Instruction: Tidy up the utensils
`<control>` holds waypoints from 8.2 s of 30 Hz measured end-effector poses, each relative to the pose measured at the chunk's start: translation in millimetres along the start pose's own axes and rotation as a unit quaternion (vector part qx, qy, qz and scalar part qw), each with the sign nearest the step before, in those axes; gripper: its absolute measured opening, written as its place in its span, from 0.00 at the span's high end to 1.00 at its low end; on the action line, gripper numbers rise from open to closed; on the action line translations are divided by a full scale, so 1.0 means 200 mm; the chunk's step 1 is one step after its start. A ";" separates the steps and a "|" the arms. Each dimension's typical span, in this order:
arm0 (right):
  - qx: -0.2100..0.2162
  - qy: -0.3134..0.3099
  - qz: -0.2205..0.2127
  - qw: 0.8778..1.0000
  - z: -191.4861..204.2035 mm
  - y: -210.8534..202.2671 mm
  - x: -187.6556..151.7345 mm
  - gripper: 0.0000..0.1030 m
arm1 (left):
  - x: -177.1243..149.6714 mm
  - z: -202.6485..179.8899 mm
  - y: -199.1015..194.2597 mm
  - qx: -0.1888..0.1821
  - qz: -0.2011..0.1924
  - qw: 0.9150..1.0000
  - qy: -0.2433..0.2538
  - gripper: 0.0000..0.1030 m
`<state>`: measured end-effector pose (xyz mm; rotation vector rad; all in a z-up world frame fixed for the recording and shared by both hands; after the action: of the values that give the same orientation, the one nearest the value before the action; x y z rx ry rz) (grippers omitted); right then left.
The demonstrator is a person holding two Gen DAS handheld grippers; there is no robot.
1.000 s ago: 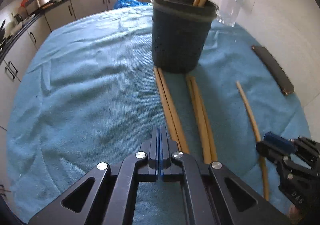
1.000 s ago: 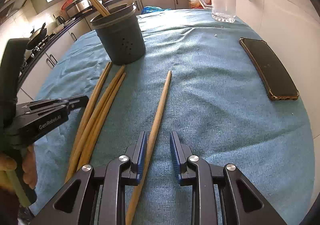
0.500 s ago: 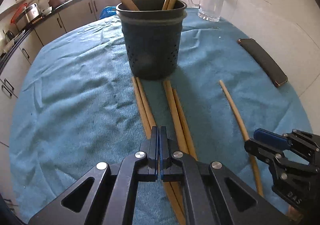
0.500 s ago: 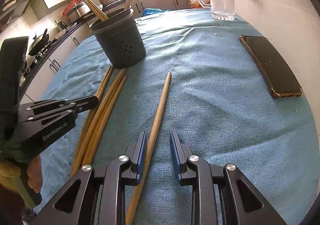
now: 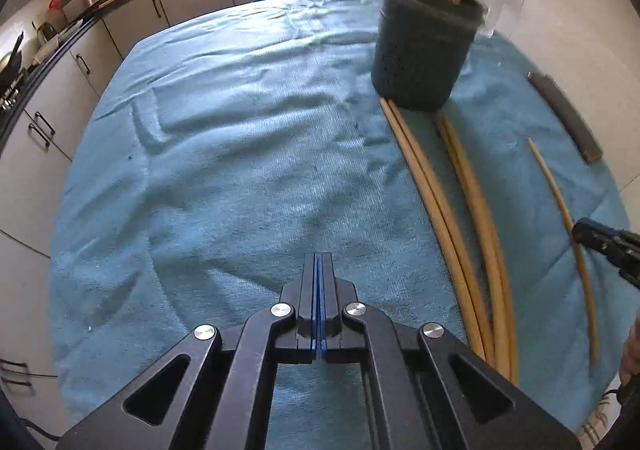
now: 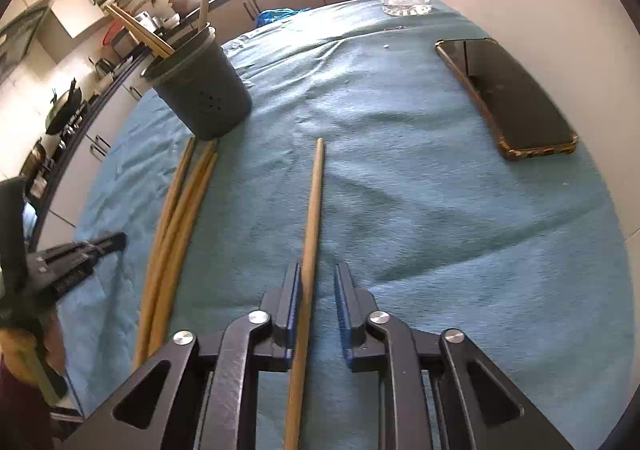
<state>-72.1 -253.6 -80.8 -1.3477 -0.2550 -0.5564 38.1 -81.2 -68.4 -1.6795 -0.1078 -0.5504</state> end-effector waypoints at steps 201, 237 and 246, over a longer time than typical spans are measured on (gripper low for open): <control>-0.023 -0.144 0.019 0.989 0.48 0.25 0.18 0.85 | 0.01 0.23 -0.01 0.005 -0.027 0.996 -0.090 0.87; -0.075 -0.167 0.086 0.979 0.23 0.30 0.30 0.80 | 0.15 0.23 0.08 0.017 0.034 0.996 -0.083 0.92; -0.079 -0.162 0.078 0.980 0.28 0.35 0.37 0.94 | 0.27 0.19 0.15 0.019 0.017 0.997 -0.073 0.84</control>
<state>35.0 -209.5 -92.1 -1.5974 -0.3727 -0.2255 107.1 -62.5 -76.2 -1.6796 -0.1949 -0.3970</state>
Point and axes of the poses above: each gripper's, at about its wrist camera, not at the fingertips, and y roughly the way its jaws point, z to its left, x to its top, the point moved 10 cm from there along y, roughly the way its jaws point, and after that the axes turned 15 degrees about -y, right-handed, at the moved point
